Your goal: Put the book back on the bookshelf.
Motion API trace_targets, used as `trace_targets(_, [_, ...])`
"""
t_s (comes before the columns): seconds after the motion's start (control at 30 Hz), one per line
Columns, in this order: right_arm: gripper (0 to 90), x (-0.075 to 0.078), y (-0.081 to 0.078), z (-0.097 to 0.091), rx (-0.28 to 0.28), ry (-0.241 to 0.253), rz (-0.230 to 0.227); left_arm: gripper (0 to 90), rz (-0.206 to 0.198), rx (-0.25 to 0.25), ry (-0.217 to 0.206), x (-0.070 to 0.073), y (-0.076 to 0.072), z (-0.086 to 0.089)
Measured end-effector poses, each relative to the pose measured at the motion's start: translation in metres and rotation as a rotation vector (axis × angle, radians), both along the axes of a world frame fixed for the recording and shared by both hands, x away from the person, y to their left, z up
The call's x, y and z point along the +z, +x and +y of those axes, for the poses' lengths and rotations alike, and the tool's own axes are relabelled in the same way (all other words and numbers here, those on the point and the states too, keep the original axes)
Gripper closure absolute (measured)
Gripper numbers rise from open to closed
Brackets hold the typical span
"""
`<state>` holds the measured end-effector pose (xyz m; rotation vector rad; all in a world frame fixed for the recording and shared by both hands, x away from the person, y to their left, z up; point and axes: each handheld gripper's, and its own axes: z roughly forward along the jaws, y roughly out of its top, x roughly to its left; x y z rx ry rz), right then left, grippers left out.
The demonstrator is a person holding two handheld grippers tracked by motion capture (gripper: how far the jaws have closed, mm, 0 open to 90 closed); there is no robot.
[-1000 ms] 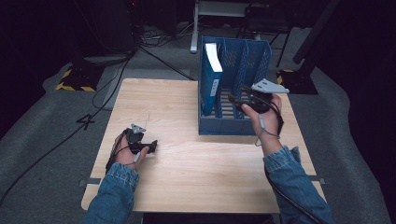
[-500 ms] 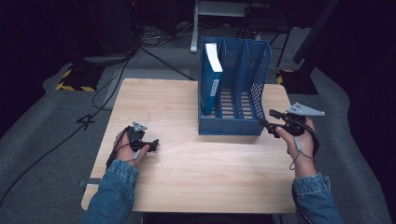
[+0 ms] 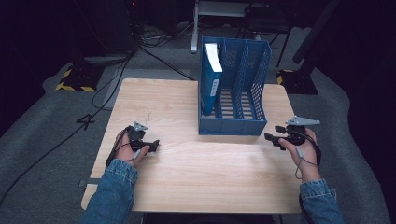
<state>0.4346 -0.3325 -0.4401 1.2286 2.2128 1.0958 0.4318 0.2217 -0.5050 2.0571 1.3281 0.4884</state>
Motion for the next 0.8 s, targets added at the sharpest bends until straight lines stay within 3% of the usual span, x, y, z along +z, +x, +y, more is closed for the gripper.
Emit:
trace_targets(0.27, [34.8, -0.027, 0.005, -0.013, -0.033, -0.001, 0.035, 8.1, 0.000, -0.006, 0.002, 0.000, 0.000, 0.001])
trace_targets(0.37, [35.0, -0.038, 0.007, -0.016, -0.044, 0.002, 0.001, 6.9, 0.004, -0.006, 0.000, 0.000, 0.001, 0.000])
trace_targets(0.57, [34.2, -0.057, 0.008, -0.020, -0.051, -0.006, 0.036, 4.7, 0.011, -0.011, 0.007, 0.000, 0.003, 0.000])
trace_targets(0.7, [28.9, -0.063, 0.009, -0.025, -0.075, 0.000, 0.036, 3.4, 0.013, -0.010, 0.009, 0.000, 0.004, -0.001])
trace_targets(0.8, [14.2, -0.064, 0.012, -0.023, -0.072, -0.023, 0.045, 2.6, 0.015, -0.010, 0.009, -0.001, 0.005, -0.001])
